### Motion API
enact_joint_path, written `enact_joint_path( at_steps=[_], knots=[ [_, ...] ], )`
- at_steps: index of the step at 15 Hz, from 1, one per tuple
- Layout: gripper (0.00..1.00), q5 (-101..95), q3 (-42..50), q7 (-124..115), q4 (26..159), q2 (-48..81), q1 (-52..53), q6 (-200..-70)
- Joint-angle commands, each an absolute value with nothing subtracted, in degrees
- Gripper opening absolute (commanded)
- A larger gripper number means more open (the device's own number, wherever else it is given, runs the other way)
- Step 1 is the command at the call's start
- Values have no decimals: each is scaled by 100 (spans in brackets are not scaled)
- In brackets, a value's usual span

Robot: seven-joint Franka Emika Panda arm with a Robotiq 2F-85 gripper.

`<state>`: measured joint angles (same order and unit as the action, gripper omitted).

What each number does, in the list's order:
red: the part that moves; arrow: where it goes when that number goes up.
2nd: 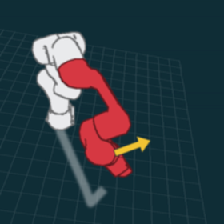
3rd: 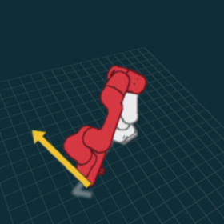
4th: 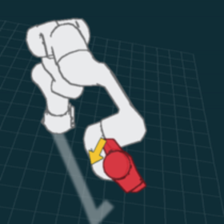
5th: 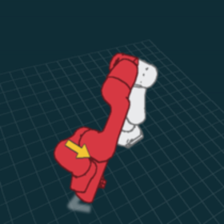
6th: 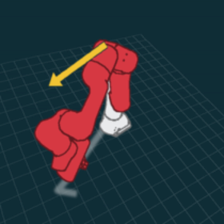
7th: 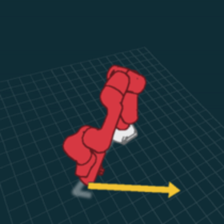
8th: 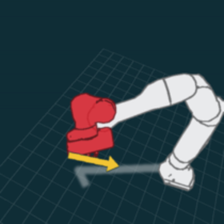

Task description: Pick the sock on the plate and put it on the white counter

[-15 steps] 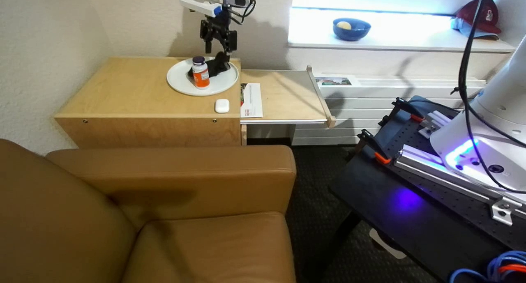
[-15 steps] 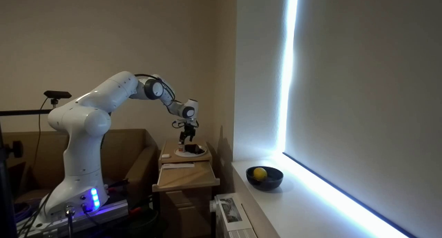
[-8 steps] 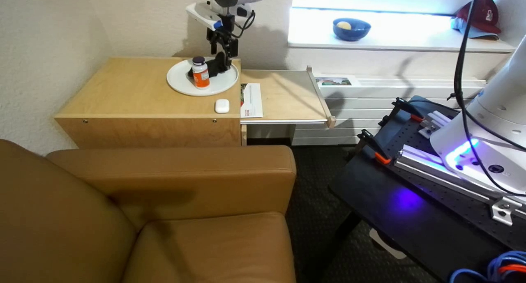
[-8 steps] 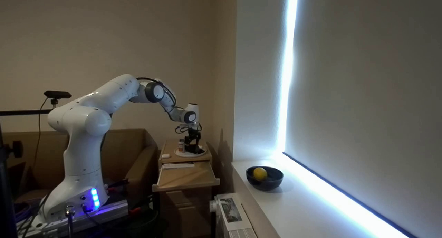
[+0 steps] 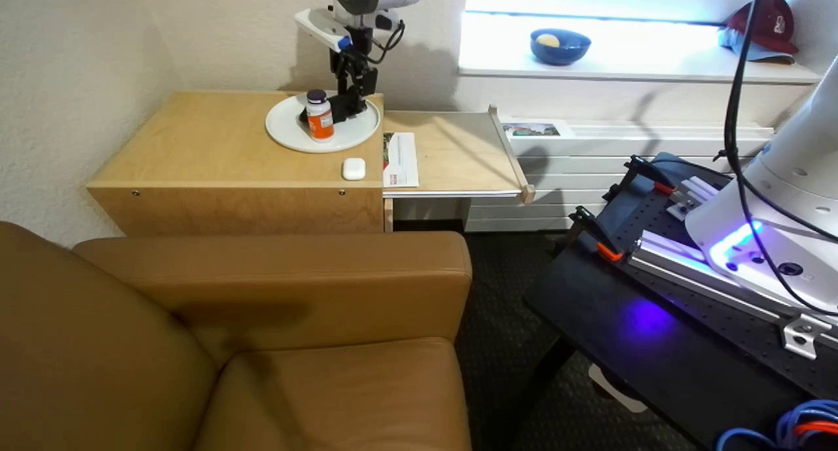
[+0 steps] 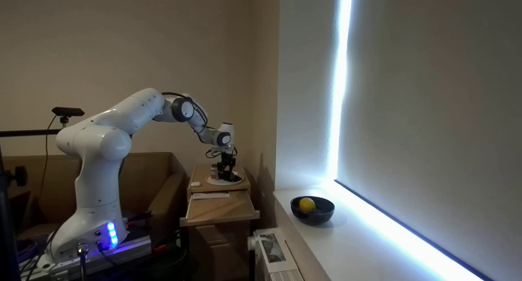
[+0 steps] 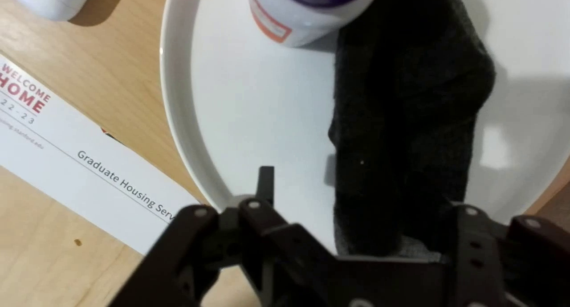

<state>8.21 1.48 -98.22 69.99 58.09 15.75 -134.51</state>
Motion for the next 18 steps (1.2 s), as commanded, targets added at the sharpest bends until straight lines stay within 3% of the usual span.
enact_joint_path(
  at_steps=[1, 7, 12, 18],
  knots=[
    [44, 822, 46, -9693, 7056, 5837, 1460, -13395],
    [2, 834, 72, -9760, 7080, 5867, 1455, -13449],
    [1, 1519, -388, -9405, 7644, 5145, 886, -13709],
    [1, 2877, -1011, -7723, 8867, 3702, -320, -12712]
  ],
)
